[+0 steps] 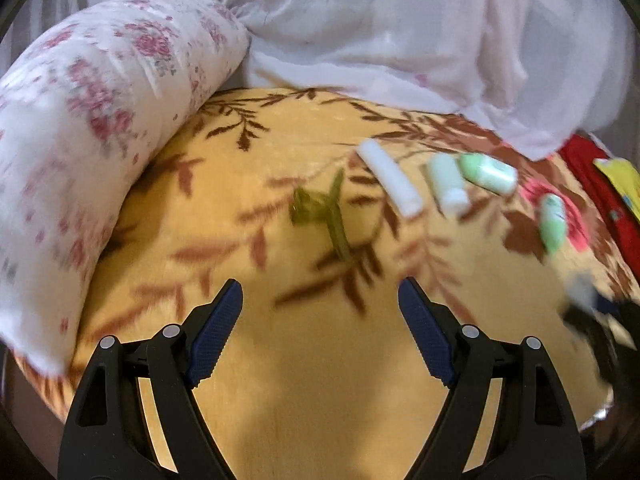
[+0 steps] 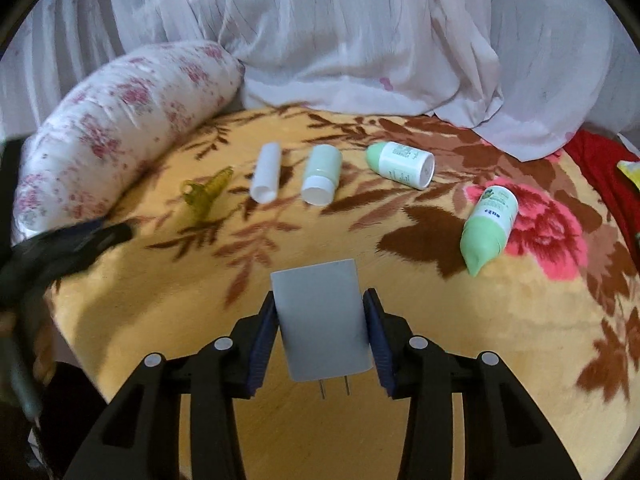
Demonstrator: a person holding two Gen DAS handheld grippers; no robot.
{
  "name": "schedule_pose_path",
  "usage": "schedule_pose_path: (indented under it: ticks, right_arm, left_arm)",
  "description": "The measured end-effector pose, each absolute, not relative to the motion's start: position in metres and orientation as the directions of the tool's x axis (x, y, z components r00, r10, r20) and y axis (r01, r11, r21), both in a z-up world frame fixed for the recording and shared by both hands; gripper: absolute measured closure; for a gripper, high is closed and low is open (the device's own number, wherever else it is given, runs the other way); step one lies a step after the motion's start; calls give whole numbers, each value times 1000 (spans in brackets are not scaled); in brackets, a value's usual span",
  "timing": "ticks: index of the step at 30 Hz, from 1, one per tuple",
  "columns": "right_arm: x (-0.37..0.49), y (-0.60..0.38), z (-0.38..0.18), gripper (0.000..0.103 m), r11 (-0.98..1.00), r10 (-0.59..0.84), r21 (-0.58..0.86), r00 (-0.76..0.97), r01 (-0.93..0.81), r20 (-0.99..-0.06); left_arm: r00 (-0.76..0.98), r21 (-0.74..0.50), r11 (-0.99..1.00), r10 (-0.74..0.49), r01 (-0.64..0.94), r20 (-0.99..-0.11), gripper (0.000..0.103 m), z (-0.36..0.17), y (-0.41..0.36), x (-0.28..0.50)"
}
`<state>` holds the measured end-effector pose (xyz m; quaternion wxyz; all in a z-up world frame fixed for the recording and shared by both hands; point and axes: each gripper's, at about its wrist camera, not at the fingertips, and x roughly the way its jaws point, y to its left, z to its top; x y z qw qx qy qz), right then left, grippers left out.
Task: Collect trash
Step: 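Grasp the green hair clip with the left tool while the right tool holds the white plug, then carry the hair clip and white plug to the orange bin and release both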
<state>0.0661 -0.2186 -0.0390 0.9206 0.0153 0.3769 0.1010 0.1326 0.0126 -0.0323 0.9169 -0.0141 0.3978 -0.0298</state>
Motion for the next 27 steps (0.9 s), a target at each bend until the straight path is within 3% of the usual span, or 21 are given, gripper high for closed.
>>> schedule_pose_path:
  ticks: [12, 14, 16, 27]
  right_arm:
    - [36, -208, -43, 60, 972, 224, 105, 704, -209, -674]
    - [34, -207, -44, 60, 970, 231, 109, 700, -215, -675]
    - [33, -206, -46, 60, 970, 233, 109, 697, -217, -678]
    - [27, -199, -46, 60, 968, 238, 108, 695, -227, -679]
  left_arm:
    - [595, 50, 994, 99, -99, -798, 25, -71, 7, 241]
    - [574, 22, 994, 78, -103, -815, 36, -79, 10, 249]
    - [566, -32, 996, 20, -82, -824, 60, -83, 12, 250]
    - [626, -46, 999, -21, -24, -779, 60, -67, 8, 189]
